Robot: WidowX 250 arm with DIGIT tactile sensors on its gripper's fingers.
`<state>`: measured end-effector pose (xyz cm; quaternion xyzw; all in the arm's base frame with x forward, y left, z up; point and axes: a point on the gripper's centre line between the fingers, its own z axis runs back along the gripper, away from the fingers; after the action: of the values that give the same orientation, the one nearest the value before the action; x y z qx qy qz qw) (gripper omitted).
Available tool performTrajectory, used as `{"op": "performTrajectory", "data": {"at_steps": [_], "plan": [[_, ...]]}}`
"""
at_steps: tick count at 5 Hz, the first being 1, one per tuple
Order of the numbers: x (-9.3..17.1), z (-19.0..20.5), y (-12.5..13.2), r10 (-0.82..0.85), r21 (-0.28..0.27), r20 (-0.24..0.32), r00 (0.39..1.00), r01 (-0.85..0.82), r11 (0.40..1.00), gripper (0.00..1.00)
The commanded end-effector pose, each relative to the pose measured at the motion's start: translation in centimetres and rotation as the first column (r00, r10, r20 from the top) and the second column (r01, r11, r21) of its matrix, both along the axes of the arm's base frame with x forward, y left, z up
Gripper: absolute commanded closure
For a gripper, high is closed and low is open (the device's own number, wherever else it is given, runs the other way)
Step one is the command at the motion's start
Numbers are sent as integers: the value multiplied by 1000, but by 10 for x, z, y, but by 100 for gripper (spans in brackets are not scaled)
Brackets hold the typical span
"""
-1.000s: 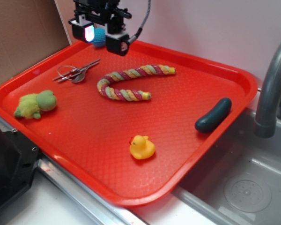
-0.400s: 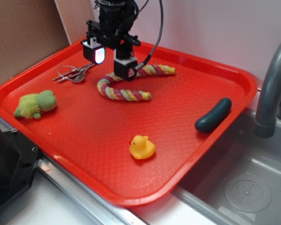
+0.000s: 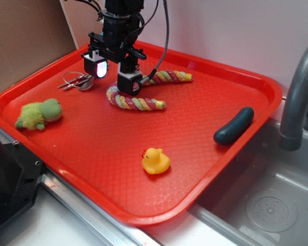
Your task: Grab the multicolored rope.
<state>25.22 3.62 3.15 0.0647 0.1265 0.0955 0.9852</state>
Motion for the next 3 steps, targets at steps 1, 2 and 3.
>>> {"op": "performTrajectory", "data": {"at_steps": [1, 2, 3], "plan": [[-12, -7, 1, 0, 23, -33, 999, 1, 1000, 3], [-16, -15, 2, 20, 22, -45, 999, -19, 1000, 100], [-16, -13, 3, 27, 27, -46, 999, -25, 999, 100]]}}
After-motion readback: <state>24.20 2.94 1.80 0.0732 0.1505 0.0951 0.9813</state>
